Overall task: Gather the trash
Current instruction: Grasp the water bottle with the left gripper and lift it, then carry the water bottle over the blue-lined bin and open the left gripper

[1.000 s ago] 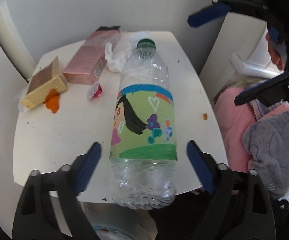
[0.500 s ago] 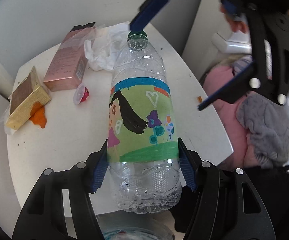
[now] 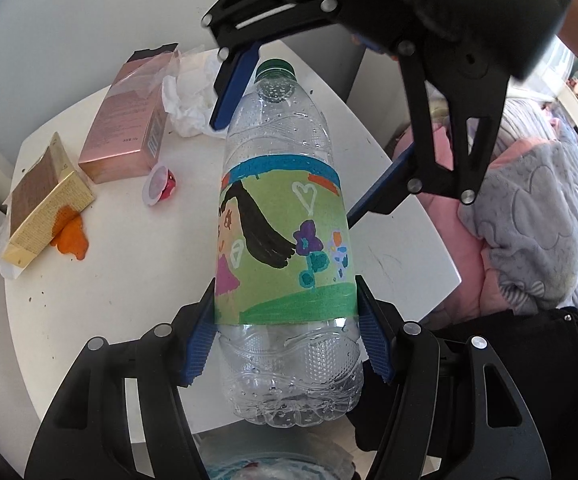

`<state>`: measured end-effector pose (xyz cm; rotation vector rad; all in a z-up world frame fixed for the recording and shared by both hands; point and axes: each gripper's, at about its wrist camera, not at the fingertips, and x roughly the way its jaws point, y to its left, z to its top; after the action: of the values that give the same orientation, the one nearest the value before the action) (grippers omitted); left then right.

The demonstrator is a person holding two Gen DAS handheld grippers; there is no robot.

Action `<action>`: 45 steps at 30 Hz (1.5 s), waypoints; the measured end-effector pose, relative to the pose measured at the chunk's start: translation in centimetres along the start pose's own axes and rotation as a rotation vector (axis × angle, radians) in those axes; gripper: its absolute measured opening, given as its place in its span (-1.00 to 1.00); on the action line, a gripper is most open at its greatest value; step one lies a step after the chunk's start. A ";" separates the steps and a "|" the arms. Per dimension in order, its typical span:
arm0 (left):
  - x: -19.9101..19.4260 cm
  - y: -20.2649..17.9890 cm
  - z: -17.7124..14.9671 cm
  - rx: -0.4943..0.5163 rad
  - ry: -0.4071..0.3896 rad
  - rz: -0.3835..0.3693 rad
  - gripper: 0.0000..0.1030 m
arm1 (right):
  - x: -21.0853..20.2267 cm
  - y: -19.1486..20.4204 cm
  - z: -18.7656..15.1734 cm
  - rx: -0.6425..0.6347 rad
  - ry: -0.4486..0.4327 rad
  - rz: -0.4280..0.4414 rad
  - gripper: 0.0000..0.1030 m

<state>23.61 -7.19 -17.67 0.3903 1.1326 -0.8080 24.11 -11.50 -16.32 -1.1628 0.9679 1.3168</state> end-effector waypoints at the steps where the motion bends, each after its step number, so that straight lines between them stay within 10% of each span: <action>1: -0.1 0.2 0.0 0.002 0.000 -0.003 0.18 | 0.1 -0.1 0.1 -0.003 0.002 0.010 0.78; 24: -7.3 -3.2 -3.1 -0.028 -0.073 0.139 0.16 | -6.0 3.5 4.3 -0.115 -0.059 -0.083 0.60; 45: -15.7 -5.7 -24.8 -0.351 -0.085 0.306 0.16 | -2.9 16.8 21.6 -0.460 -0.142 -0.004 0.60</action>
<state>0.39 10.97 -12.63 0.2250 1.0776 -0.3453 5.04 7.47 -10.60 -1.3888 0.5717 1.6470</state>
